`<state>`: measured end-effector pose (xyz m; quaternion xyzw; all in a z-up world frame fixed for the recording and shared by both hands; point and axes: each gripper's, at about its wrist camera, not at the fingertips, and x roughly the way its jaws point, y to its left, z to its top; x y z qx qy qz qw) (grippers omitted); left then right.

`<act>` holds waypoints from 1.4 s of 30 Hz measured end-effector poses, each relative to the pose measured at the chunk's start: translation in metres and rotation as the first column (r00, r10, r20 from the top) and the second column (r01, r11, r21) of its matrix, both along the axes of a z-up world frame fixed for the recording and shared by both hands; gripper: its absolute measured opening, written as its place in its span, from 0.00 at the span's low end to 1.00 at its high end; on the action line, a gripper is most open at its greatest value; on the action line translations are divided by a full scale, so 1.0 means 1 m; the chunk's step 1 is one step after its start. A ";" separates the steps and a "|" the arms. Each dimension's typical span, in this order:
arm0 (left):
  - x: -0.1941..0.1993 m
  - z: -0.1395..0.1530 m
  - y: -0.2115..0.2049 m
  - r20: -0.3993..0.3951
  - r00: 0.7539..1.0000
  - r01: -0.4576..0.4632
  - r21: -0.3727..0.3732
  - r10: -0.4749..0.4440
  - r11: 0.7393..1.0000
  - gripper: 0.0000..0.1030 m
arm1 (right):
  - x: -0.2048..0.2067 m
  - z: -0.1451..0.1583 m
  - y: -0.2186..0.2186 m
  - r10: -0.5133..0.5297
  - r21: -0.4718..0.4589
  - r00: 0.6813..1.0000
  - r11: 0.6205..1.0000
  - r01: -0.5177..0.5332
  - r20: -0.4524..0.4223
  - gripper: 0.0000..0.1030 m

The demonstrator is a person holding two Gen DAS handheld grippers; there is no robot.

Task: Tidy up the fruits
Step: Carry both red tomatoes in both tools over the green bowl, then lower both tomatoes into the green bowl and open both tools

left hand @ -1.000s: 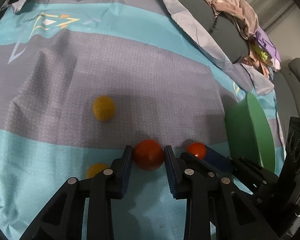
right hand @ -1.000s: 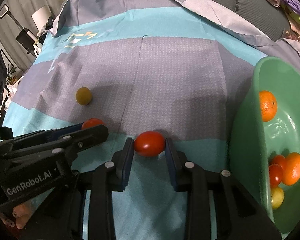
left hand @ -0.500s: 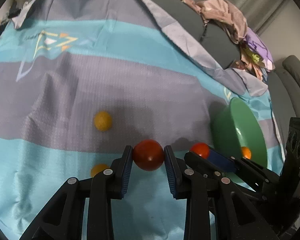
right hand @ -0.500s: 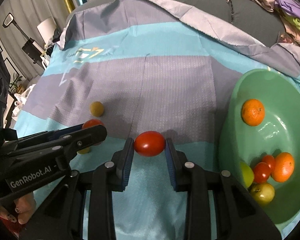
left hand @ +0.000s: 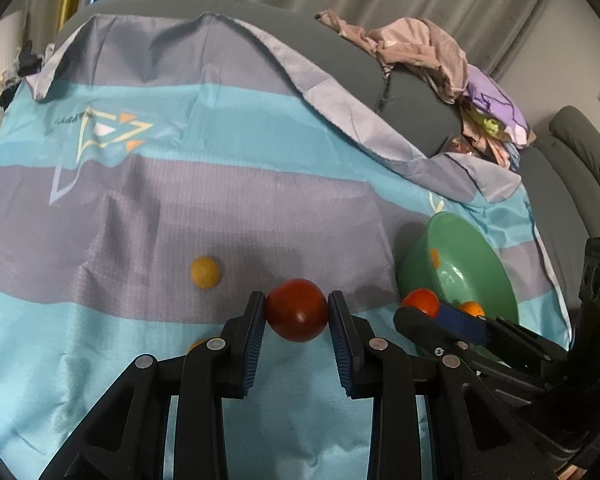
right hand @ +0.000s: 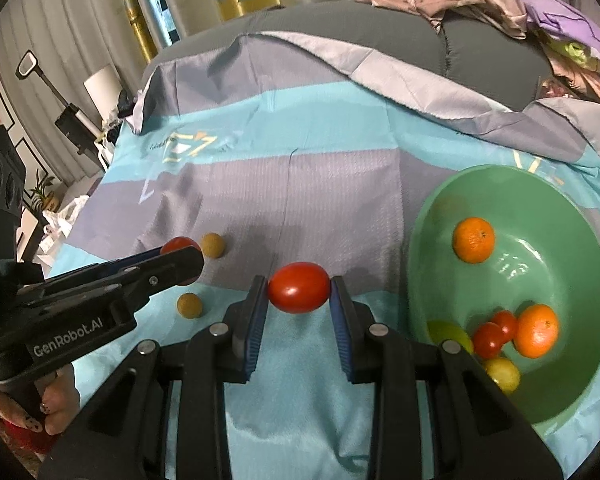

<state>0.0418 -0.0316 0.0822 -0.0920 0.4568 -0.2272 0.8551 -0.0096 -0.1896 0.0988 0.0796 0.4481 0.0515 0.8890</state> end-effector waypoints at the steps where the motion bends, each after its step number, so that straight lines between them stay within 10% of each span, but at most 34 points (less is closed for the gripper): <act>1: -0.001 0.002 -0.001 0.007 1.000 0.000 -0.002 0.000 1.000 0.31 | -0.002 0.003 -0.002 -0.003 0.008 1.000 1.000 0.003 0.008 0.31; 18: -0.025 0.015 -0.058 0.092 0.995 0.024 0.017 -0.025 1.000 0.31 | -0.044 0.035 -0.071 -0.071 0.106 0.986 0.993 0.055 0.151 0.31; 42: -0.042 0.012 -0.155 0.121 0.986 0.111 0.045 -0.116 0.993 0.31 | -0.058 0.023 -0.149 -0.214 0.181 0.970 0.965 0.192 0.114 0.32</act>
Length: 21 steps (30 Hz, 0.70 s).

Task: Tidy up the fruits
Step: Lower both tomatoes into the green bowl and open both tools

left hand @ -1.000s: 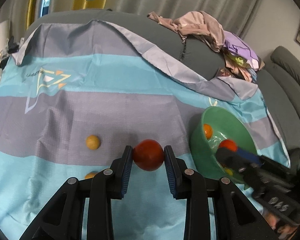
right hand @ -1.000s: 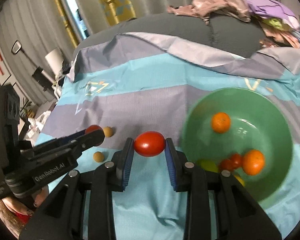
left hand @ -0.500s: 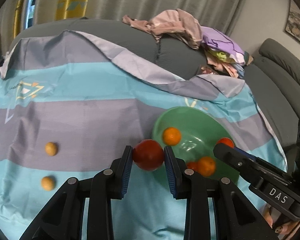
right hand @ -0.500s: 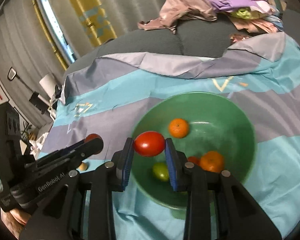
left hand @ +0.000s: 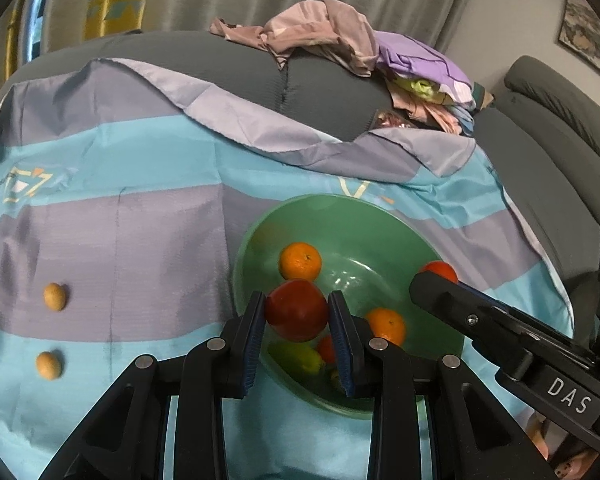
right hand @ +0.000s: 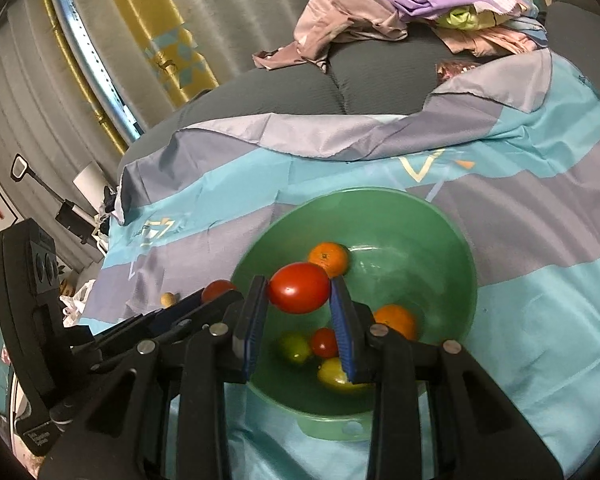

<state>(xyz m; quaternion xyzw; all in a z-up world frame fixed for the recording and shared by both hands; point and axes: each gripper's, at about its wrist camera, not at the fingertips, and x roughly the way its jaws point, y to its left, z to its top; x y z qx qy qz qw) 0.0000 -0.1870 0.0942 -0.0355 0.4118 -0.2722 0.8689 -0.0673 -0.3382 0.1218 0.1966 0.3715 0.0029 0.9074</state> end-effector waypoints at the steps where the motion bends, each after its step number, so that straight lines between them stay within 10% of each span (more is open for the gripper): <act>1: 0.000 -0.001 -0.002 -0.003 1.000 0.004 -0.002 -0.004 1.000 0.31 | 0.000 -0.001 -0.001 -0.002 0.001 1.000 1.000 0.002 -0.003 0.32; 21: 0.002 -0.012 -0.021 -0.023 0.999 0.025 0.002 -0.025 1.000 0.31 | 0.004 -0.016 -0.020 -0.054 0.008 0.997 0.998 0.055 -0.061 0.32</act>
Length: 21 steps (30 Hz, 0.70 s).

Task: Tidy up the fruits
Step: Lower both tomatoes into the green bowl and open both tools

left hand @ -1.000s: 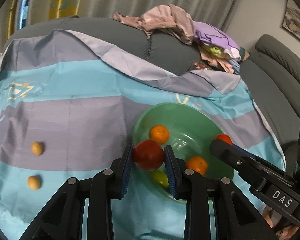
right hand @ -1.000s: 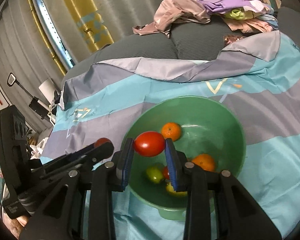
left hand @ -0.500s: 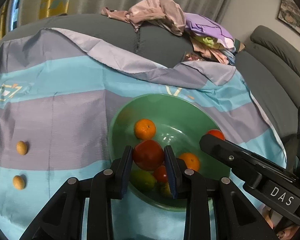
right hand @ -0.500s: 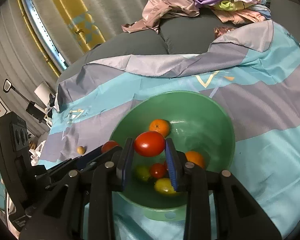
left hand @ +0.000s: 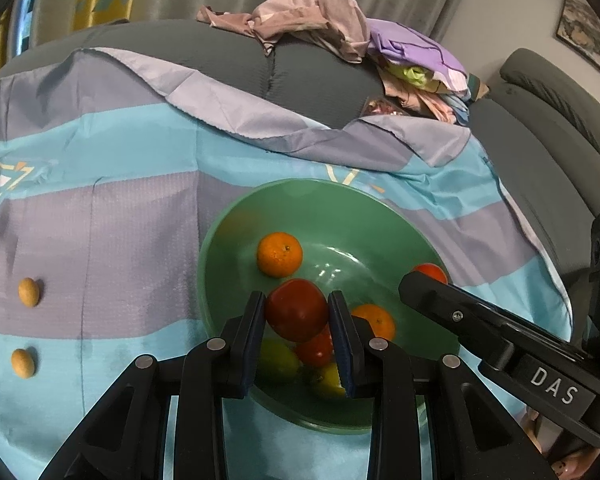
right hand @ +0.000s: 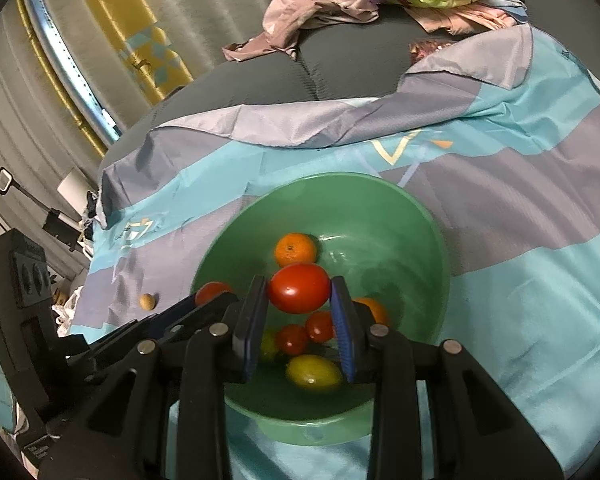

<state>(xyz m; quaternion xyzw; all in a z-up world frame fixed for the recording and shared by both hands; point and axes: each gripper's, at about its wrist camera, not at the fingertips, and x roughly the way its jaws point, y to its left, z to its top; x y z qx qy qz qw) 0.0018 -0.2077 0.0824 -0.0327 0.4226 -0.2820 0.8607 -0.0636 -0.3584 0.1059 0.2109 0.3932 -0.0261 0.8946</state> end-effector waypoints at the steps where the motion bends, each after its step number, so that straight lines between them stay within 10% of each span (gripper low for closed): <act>1: 0.000 -0.001 -0.001 0.000 1.000 -0.001 0.004 0.001 1.000 0.31 | 0.000 -0.001 -0.001 -0.003 0.002 1.000 1.000 0.003 -0.003 0.32; 21: 0.002 -0.006 -0.003 -0.008 1.000 0.011 0.015 -0.011 1.000 0.31 | 0.004 -0.009 -0.005 -0.014 -0.002 0.999 1.000 0.014 -0.038 0.32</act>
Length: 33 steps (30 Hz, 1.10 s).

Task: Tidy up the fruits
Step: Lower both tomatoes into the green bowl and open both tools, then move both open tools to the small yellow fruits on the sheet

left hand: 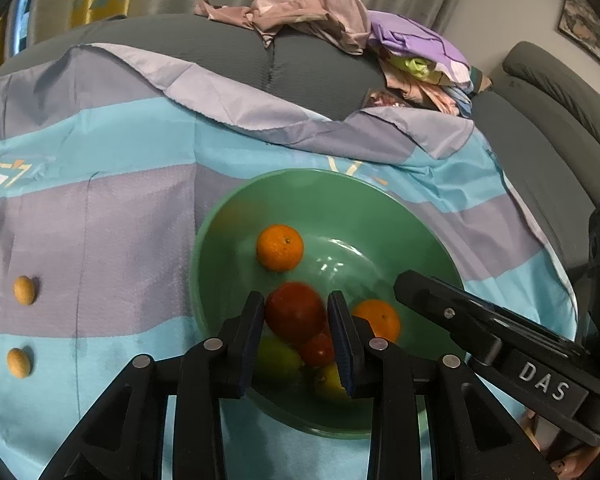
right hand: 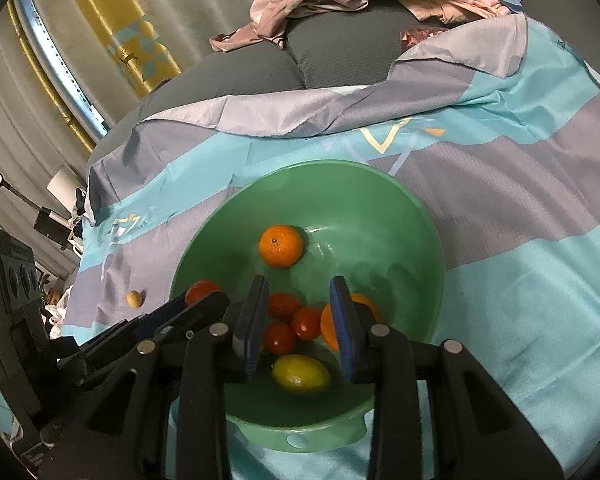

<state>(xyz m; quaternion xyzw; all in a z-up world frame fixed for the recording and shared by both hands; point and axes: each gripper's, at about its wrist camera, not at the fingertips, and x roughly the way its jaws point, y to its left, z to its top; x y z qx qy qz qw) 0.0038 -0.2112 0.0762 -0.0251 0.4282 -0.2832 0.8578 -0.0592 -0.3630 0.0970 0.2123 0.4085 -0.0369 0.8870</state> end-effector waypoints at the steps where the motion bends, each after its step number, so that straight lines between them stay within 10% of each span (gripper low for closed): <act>1: -0.001 0.001 -0.001 0.006 1.000 0.001 0.003 -0.001 1.000 0.31 | 0.000 0.000 -0.001 -0.004 -0.001 1.000 1.000 0.004 0.000 0.33; 9: -0.002 0.011 0.019 -0.011 1.000 -0.007 -0.024 0.006 1.000 0.41 | -0.003 0.004 0.001 -0.015 -0.005 1.000 1.000 0.015 0.014 0.57; 24: -0.005 -0.001 0.173 0.035 0.975 -0.223 0.188 0.220 0.956 0.44 | 0.001 0.013 0.031 0.022 -0.054 0.999 0.998 -0.019 0.039 0.63; 33: 0.021 -0.034 0.219 -0.089 0.946 -0.302 0.092 0.310 0.949 0.44 | 0.017 0.011 0.076 0.079 -0.102 0.997 0.992 -0.078 0.005 0.64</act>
